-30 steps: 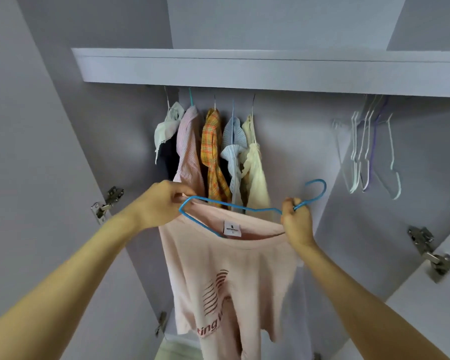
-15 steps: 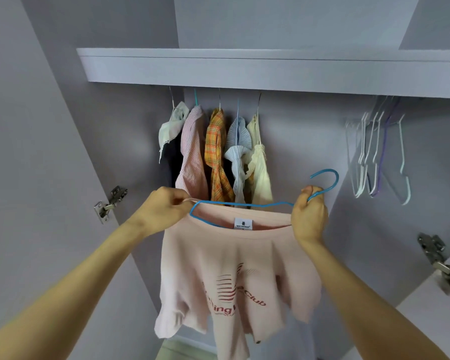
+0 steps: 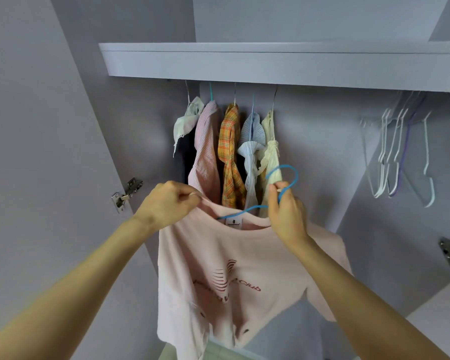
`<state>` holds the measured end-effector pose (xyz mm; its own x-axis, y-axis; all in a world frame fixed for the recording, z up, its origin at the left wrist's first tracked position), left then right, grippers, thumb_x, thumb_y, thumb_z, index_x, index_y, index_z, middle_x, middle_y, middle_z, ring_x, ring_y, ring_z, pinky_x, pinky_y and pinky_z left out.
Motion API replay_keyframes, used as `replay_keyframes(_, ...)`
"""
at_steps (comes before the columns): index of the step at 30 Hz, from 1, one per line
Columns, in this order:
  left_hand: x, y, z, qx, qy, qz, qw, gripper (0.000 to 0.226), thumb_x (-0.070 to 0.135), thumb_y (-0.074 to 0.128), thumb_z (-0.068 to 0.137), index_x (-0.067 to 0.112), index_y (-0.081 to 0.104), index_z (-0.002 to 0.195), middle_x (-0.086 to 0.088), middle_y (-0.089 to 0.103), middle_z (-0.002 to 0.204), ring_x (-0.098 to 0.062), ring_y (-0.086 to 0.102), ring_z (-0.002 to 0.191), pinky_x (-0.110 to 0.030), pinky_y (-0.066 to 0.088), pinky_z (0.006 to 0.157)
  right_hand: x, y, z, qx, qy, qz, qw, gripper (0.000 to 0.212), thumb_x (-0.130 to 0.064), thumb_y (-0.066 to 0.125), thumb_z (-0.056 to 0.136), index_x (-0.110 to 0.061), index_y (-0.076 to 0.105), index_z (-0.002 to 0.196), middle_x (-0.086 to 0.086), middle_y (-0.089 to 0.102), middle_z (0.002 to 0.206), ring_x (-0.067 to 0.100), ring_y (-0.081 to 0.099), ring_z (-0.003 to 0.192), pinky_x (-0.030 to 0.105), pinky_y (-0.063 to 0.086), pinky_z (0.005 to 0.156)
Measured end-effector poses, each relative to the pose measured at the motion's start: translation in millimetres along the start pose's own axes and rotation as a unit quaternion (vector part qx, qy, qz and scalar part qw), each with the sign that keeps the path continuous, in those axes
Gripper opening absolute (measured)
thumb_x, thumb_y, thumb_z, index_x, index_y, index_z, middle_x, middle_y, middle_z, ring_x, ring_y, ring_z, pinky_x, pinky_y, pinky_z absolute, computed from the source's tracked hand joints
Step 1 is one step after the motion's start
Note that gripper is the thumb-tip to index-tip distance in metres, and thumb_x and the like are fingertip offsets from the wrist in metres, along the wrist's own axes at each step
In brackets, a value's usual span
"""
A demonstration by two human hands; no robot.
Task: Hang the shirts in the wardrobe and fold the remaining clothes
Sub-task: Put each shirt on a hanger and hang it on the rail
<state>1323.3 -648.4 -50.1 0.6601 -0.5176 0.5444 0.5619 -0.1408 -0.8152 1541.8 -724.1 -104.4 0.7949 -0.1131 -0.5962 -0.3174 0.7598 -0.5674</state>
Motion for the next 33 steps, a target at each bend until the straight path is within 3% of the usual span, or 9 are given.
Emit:
replay_keyframes(6,-14.7,9.4,-10.1,0.022,-0.049,0.044,0.998,0.031,0.039,0.044,0.085,0.021,0.065,0.071,0.005,0.052,0.061,-0.032,0.049,0.077,-0.036,0.048,0.074,-24.3,0.8,13.1,-0.255,-0.044,-0.017,0.966,0.021,-0.027,0.035,0.099,-0.016,0.044,0.084,-0.002,0.047,0.065,0.025,0.049,0.066,0.032,0.036,0.064)
replay_keyframes(10,-22.9,18.4,-12.4,0.014,-0.043,0.034,0.998,0.035,0.033,0.054,0.090,0.011,0.055,0.063,0.003,0.040,0.055,-0.026,0.035,0.067,-0.033,0.039,0.064,-20.6,5.9,7.4,-0.362,-0.076,-0.088,0.925,0.027,-0.026,0.038,0.099,-0.013,0.046,0.078,0.007,0.052,0.074,0.024,0.049,0.069,0.034,0.036,0.065)
replay_keyframes(14,-17.9,24.7,-16.3,-0.036,0.031,0.019,0.999,0.026,0.039,0.062,0.086,0.014,0.071,0.085,-0.005,0.059,0.081,-0.022,0.053,0.081,-0.025,0.039,0.074,-19.8,5.4,9.4,-0.241,0.001,0.102,0.965,0.035,-0.014,0.040,0.098,-0.024,0.040,0.064,-0.013,0.044,0.062,0.000,0.041,0.059,0.025,0.028,0.064)
replay_keyframes(16,-21.5,21.0,-18.3,-0.039,0.076,0.022,0.996,0.024,0.033,0.069,0.082,0.013,0.071,0.094,-0.009,0.061,0.084,-0.023,0.053,0.086,-0.019,0.034,0.070,-16.1,1.0,13.2,-0.181,0.023,0.131,0.974,0.033,-0.010,0.040,0.097,-0.018,0.048,0.066,-0.004,0.052,0.065,0.012,0.047,0.063,0.030,0.030,0.063)
replay_keyframes(18,-34.2,13.6,-21.2,-0.035,0.051,0.028,0.998,0.024,0.031,0.069,0.082,0.018,0.067,0.102,0.005,0.058,0.085,-0.017,0.052,0.086,-0.013,0.029,0.066,-12.9,-2.2,13.6,-0.162,0.030,0.144,0.976,0.028,-0.009,0.039,0.097,0.002,0.054,0.077,0.016,0.057,0.072,0.028,0.050,0.070,0.035,0.035,0.067)
replay_keyframes(22,-59.1,6.4,-25.0,-0.068,-0.044,0.045,0.996,0.005,0.025,0.067,0.083,0.022,0.063,0.081,0.010,0.051,0.066,-0.014,0.048,0.067,-0.017,0.034,0.056,-10.3,-8.7,13.7,-0.141,0.017,0.160,0.977,0.027,-0.008,0.039,0.098,0.008,0.054,0.082,0.014,0.053,0.072,0.022,0.045,0.067,0.027,0.030,0.061)
replay_keyframes(27,-58.3,-9.7,-27.5,0.104,-0.034,0.029,0.994,0.006,0.014,0.068,0.082,0.014,0.067,0.076,0.001,0.057,0.064,-0.016,0.045,0.057,-0.020,0.036,0.059,-10.1,-12.7,18.1,-0.143,-0.005,0.133,0.981,0.022,-0.010,0.040,0.098,-0.008,0.049,0.078,0.007,0.052,0.070,0.015,0.043,0.060,0.027,0.026,0.058)
replay_keyframes(30,-54.8,-12.9,-26.2,0.115,0.000,0.070,0.991,0.015,0.021,0.067,0.085,0.013,0.071,0.096,-0.002,0.057,0.094,-0.018,0.053,0.079,-0.025,0.040,0.078,-11.1,-14.6,14.3,-0.156,-0.011,0.118,0.981,0.024,-0.010,0.041,0.097,-0.004,0.051,0.077,0.006,0.049,0.065,0.023,0.045,0.061,0.034,0.029,0.060)
replay_keyframes(33,-37.2,11.6,-27.8,0.008,0.055,0.104,0.993,0.044,0.037,0.057,0.090,0.019,0.054,0.130,-0.002,0.051,0.125,-0.022,0.048,0.116,-0.036,0.037,0.101,-23.2,-13.0,11.7,-0.173,-0.037,0.112,0.978,0.025,-0.011,0.042,0.097,0.002,0.055,0.079,0.010,0.052,0.070,0.032,0.049,0.071,0.039,0.039,0.069)
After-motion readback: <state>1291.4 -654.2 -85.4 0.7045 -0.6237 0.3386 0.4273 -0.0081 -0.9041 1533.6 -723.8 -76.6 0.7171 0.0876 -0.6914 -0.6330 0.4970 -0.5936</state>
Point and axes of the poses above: each hand's wrist, its own z-axis towards the middle knuckle, its own y-axis out of the palm, x = y × z, the point moved 2 cm from there along z, towards the middle knuckle
